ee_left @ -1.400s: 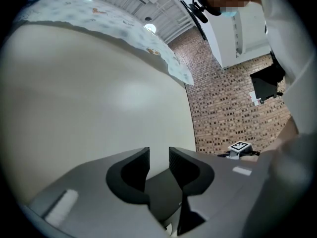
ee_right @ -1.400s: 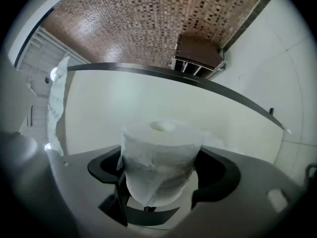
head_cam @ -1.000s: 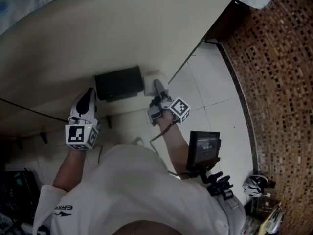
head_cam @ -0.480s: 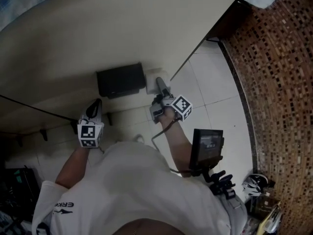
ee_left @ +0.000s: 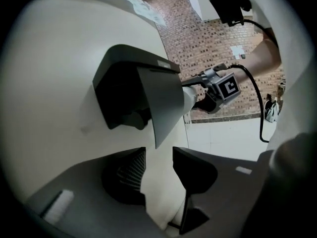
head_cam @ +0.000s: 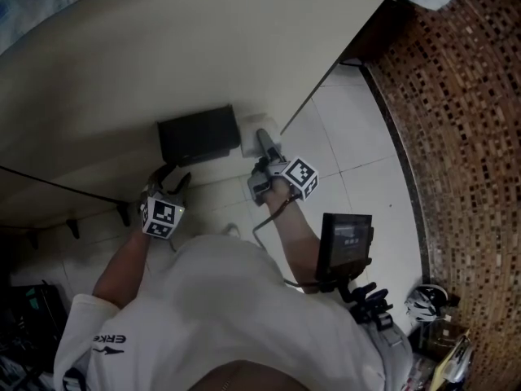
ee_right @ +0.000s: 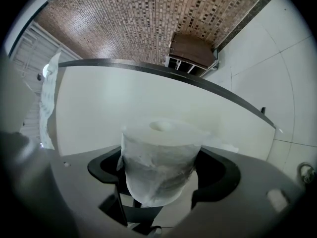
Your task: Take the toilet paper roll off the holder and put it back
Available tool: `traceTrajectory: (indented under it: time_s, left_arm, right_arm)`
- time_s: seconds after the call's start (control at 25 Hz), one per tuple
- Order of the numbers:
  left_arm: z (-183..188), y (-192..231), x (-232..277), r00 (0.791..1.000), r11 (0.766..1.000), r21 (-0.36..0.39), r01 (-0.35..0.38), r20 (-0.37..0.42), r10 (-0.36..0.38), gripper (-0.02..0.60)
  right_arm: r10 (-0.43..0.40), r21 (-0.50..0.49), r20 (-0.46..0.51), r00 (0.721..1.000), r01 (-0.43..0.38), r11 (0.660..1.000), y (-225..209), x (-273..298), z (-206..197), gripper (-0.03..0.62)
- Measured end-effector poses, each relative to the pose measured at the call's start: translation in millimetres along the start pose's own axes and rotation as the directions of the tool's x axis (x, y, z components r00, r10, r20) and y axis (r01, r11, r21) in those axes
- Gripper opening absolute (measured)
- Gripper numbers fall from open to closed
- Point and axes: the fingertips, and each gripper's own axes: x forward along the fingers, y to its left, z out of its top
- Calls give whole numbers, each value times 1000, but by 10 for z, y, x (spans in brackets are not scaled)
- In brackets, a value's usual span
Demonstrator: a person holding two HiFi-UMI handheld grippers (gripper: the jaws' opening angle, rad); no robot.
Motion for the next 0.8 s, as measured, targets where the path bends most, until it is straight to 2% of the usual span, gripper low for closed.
traceTrajectory:
  time_s: [0.2,0.44,0.8]
  left_arm:
    - [114,-17,47,999,1000,13,20,30,-20,167]
    - [213,-37,34,998,1000,11,16,61,-16,63]
    - [255,-242,-134,992,993,-22,117,49,-116,57]
  right_arm:
    - [-4,-10,2,1000,4,1000,4,1,23,439]
    - [-2,-7,-7,1000,2,1000,-2,15,-3,439]
    - [26,20,-34,999,-25,999,13,52,-116,439]
